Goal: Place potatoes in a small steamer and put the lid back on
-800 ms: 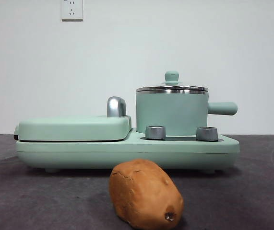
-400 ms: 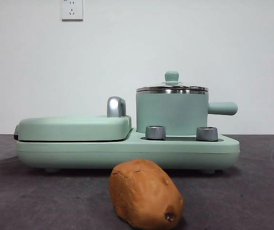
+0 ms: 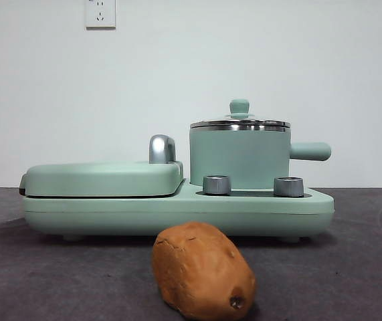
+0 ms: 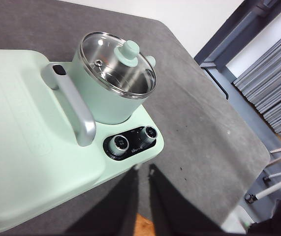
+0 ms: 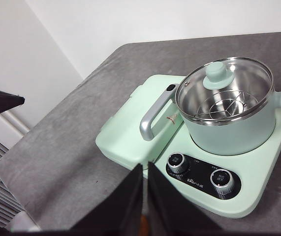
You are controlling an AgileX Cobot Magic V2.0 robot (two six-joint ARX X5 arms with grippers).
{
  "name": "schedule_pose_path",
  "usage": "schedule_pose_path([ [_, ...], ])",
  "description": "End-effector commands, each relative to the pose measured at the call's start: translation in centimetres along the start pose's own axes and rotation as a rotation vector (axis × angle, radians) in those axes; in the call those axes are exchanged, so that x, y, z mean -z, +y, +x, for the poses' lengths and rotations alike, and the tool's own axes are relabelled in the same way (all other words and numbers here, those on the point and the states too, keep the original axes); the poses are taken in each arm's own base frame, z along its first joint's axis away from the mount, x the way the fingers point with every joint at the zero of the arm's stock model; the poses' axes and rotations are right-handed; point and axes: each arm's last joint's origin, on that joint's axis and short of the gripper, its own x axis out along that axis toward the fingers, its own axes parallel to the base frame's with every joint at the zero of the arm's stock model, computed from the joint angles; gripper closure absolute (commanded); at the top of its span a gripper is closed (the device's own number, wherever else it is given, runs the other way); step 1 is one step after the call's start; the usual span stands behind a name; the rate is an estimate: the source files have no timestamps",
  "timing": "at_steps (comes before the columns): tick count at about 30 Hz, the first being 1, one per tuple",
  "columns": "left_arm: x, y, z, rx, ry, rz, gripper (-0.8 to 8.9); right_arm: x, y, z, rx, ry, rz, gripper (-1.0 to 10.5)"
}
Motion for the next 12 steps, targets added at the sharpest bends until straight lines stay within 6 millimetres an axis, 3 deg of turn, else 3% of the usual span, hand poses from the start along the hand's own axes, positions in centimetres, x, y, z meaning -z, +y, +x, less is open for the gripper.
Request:
schedule_pose_path([
  [1, -0.7, -0.2, 0.4, 0.025, 0.004, 0.03, 5.93, -0.4, 0.2, -0.1, 0.0, -0.009, -0.018, 7.5],
  [5, -1.1, -0.3, 1.3, 0.044, 0.034, 0.026, 4.31, -0.4, 0.1, 0.0, 0.003, -0.005, -0.008, 5.5],
  [9, -1.9, -0.7, 2.5, 0.077, 0.066, 0.05, 3.99, -0.5, -0.3, 0.4, 0.005, 0.009, 0.008, 4.5],
  [12, -2.8, -1.2, 3.7, 0.11, 0.096, 0.072, 3.99, -0.5, -0.5, 0.6, 0.006, 0.018, 0.017, 4.5],
])
